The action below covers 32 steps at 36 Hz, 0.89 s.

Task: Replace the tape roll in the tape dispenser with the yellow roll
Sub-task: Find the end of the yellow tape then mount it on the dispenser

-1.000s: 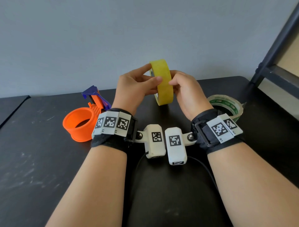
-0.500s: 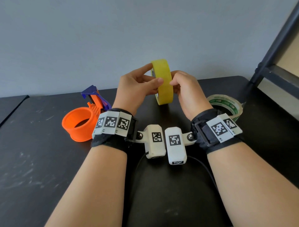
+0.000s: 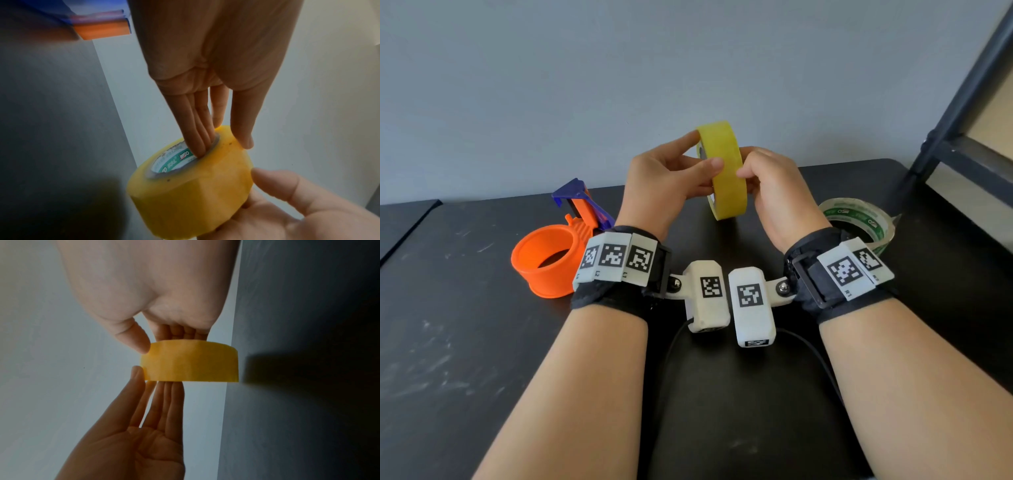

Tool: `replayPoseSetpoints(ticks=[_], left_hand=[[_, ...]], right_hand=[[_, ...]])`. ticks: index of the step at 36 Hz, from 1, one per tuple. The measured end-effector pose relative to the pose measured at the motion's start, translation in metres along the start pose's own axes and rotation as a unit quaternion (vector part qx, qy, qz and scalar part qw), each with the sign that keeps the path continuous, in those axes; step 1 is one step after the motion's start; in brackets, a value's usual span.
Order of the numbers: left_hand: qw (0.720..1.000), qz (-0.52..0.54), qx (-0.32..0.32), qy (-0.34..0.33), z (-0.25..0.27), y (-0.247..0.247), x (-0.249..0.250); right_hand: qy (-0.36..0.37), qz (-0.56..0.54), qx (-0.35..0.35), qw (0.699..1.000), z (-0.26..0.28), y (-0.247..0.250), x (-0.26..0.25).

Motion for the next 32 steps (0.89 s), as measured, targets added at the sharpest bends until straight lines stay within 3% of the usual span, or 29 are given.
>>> replayPoseSetpoints(ticks=[6,14,23,32], left_hand=[[1.000,0.005,0.008,-0.006,-0.002,0.003,-0.001],[0.998,0.009,0.065,-0.014,-0.006,0.013,-0.002],[0.995,-0.076,-0.061,0.003,-0.006,-0.005,-0.005],[0.997,-0.042,-0.066,0.016,-0.003,-0.009,-0.007]], right_hand=[[0.014,0.009,-0.018,1.000,-0.002,-0.003,-0.002],[0.019,0.026,0.013,0.999,0.002,-0.003,-0.006],[-0.004,-0.009,0.046,0.999,-0.004,0.008,-0.001],[-0.014,-0.011,0.025,1.000,0.000,0.003,-0.002]])
Point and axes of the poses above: each hand's wrist, its own z-axis away from the middle knuckle, its own y-axis out of the back of the hand, x = y × z, the point moved 8 cm from there along -z, towards the middle knuckle, and after that the axes turned 2 degrees about -y, right-handed, at the moved point
